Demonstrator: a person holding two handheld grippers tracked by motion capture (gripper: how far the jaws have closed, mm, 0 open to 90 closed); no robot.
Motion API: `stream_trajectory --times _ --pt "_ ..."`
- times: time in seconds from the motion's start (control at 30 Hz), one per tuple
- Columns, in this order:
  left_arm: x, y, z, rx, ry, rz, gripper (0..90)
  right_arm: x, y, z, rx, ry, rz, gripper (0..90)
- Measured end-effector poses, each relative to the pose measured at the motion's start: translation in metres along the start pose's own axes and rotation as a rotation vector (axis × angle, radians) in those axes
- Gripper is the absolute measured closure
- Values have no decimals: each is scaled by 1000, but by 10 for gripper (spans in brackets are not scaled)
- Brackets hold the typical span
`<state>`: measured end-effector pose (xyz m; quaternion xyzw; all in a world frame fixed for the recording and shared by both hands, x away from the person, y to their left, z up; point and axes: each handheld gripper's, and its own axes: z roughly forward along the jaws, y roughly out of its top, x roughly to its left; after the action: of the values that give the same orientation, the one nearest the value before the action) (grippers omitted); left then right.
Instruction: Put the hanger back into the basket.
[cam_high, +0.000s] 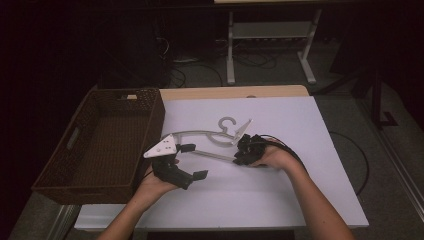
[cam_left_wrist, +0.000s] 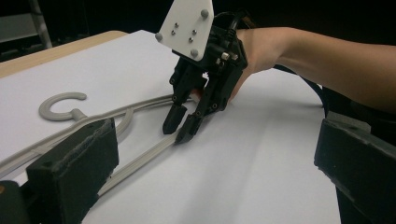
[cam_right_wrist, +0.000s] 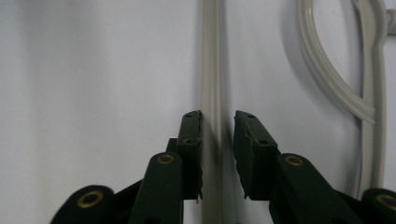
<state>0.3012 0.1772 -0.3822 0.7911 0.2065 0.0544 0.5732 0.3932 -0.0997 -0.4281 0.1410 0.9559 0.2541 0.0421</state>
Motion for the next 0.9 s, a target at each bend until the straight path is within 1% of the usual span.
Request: stream_trajectory --times 0.13,0.23,0.27,0.4,0.5,0.73,0.9 --pt "0 0 0 1 -2 0 0 0 0 2 9 5 -10 745" --pt "0 0 1 2 -2 -2 0 0 -1 2 8 14 -9 762" --pt "0 0 1 3 -2 -2 0 -1 -1 2 8 23 -10 790" --pt "0 0 0 3 -3 0 0 -2 -2 1 6 27 -14 795" --pt "0 -1 1 5 -3 -2 0 -4 -3 1 0 39 -9 800" --pt "0 -1 1 9 -3 -3 0 -5 -9 -5 14 27 -5 801" --pt "1 -2 1 8 0 -5 0 -5 -22 -15 23 16 -3 801"
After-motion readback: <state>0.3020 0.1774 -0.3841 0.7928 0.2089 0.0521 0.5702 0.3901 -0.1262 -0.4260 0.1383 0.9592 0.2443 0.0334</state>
